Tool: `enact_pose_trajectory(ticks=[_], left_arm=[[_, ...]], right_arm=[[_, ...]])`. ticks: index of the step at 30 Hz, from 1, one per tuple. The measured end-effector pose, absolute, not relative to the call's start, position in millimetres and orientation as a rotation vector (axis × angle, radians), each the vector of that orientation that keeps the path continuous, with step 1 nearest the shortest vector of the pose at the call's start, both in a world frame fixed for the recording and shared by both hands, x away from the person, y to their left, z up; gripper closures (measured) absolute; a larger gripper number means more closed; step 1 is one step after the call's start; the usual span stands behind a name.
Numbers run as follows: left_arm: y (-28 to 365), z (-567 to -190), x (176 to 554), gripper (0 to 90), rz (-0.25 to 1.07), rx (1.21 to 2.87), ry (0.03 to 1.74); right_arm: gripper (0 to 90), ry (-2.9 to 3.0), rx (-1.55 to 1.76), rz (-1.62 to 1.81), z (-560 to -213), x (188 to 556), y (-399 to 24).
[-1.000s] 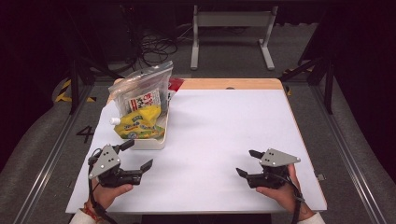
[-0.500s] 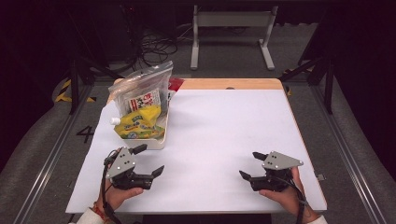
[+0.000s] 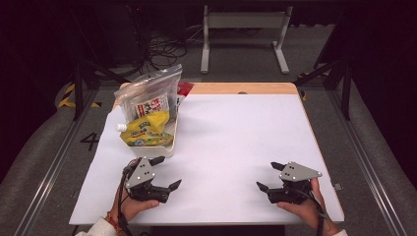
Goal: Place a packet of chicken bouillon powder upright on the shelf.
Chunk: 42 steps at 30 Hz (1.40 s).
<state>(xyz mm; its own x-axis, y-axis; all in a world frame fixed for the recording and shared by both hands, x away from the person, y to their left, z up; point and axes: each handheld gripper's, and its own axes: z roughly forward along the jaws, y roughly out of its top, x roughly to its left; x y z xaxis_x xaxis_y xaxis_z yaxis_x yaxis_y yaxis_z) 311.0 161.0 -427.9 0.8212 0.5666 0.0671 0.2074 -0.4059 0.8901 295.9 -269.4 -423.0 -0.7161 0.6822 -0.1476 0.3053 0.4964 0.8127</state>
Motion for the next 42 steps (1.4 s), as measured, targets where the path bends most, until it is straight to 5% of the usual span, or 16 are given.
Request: enact_pose_trajectory(ticks=[22,42], left_arm=[[126.0,-457.3,312.6,8.6,0.341,2.179,0.493],[126.5,-452.2,314.1,8.5,0.319,2.115,0.468]], right_arm=[[15.8,2.27,0.821,1.026,-437.0,291.1,-286.3],[13.8,2.175,0.849,1.121,-432.9,279.3,-291.0]])
